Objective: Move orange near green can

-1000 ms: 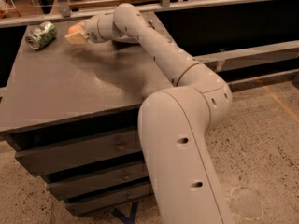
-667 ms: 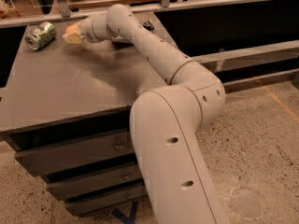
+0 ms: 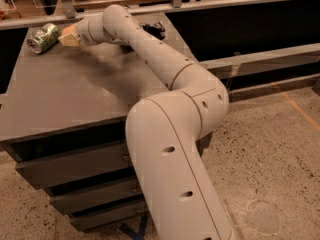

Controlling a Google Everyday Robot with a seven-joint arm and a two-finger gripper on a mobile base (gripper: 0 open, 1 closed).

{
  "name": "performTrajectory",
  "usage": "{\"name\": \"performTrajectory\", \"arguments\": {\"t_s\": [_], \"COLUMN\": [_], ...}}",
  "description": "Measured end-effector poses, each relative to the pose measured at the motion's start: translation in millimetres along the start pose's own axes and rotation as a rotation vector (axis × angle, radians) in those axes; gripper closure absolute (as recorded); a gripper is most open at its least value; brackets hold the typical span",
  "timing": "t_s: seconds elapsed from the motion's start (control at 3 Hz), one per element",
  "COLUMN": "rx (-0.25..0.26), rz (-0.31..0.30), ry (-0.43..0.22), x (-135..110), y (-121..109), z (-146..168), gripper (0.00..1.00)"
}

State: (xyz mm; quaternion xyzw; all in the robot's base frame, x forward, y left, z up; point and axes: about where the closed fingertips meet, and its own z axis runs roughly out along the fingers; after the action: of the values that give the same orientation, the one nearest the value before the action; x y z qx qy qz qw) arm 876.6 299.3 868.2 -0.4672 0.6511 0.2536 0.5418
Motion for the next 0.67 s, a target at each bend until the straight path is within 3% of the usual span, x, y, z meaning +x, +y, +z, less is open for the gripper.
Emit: {"name": "performTrajectory", "arguments": {"t_s": [0.67], "rx": [-0.04], "rz": [0.006], "ry": [-0.004], "x": [0], "y": [17], "z": [26], "gripper": [1.0]}}
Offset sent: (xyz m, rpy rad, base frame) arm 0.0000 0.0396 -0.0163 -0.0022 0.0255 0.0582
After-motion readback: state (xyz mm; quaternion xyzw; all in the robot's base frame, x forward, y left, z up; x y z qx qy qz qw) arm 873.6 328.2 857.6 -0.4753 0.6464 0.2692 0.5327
